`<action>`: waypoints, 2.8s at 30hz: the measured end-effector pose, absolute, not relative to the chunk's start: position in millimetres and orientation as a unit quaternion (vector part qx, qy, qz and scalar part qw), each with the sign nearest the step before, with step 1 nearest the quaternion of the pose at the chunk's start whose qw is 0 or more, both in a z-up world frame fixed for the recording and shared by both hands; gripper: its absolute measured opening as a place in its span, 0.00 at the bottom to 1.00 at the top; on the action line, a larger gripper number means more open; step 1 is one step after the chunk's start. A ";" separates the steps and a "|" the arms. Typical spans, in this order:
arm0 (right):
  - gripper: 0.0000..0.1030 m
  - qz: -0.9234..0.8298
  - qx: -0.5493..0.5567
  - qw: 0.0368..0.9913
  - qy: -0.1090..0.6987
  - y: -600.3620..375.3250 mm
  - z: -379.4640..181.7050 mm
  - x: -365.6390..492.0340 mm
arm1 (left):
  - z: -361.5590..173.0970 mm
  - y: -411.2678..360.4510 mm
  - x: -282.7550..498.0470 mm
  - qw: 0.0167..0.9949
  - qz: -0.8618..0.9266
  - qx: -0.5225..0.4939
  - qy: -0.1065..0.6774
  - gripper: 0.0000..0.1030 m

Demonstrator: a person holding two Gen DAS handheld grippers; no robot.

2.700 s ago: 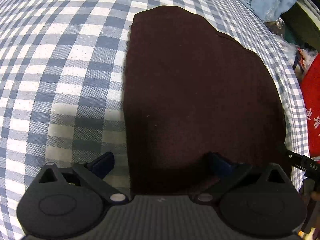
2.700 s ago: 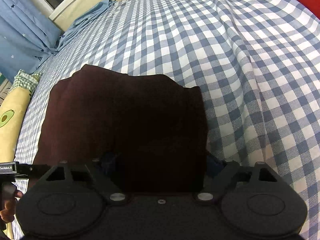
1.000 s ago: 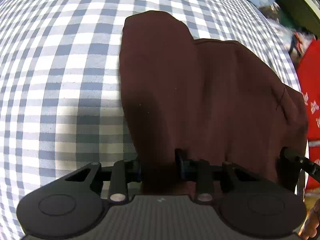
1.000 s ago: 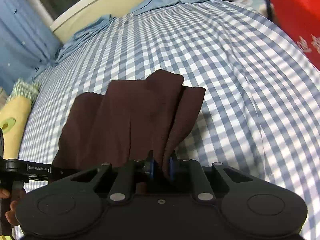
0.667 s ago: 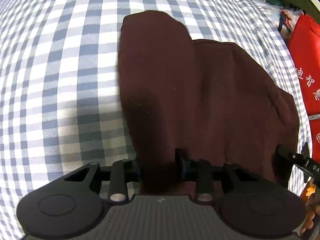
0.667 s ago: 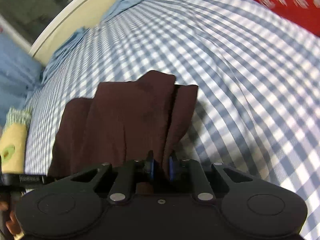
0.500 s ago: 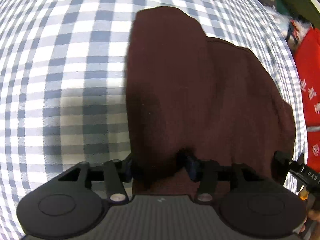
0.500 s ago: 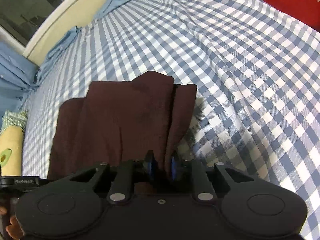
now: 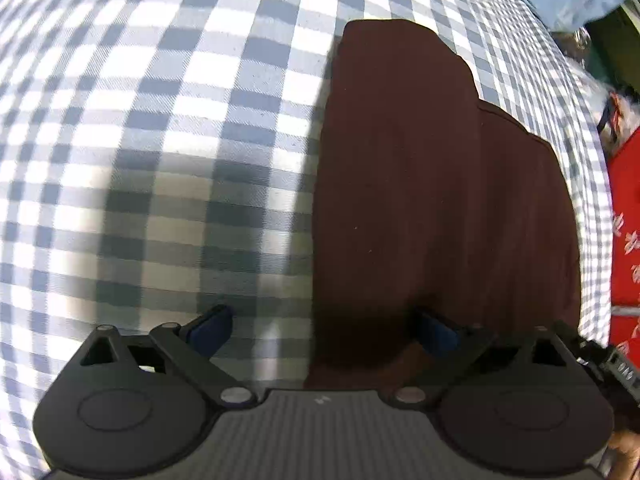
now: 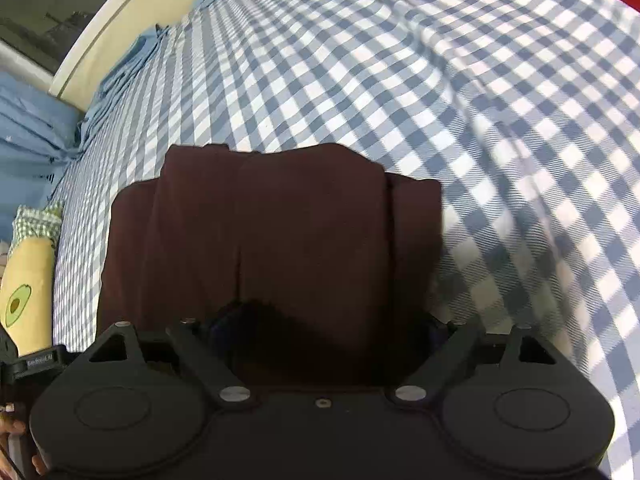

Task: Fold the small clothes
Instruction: 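Lift the held strip end with both grippers and fold it over the rest, then lower the fold onto the bundle and open both grippers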

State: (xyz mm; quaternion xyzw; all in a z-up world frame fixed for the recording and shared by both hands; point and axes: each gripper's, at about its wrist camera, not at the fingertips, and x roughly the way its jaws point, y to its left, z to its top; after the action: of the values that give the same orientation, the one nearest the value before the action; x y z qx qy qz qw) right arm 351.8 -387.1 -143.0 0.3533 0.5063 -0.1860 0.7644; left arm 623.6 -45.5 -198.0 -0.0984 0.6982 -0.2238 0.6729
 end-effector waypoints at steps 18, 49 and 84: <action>0.16 -0.188 0.280 0.796 0.502 -364.5 -119.7 355.1 | -163.7 -98.9 600.6 0.702 -0.258 -0.010 0.664 0.35; 0.14 -0.012 0.177 0.881 0.438 -158.6 -64.3 502.2 | -71.9 75.5 640.6 0.784 -0.163 0.007 0.599 0.22; 0.59 -0.113 0.113 0.868 0.470 -151.0 -115.4 521.8 | -123.8 126.5 619.7 0.750 -0.081 -0.056 0.654 0.95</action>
State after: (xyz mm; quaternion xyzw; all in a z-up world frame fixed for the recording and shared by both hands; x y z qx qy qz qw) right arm 521.8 -151.0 -115.4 0.1134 0.4703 -0.1132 0.8678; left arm 619.7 126.5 -123.8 -0.0561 0.6540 -0.0812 0.7501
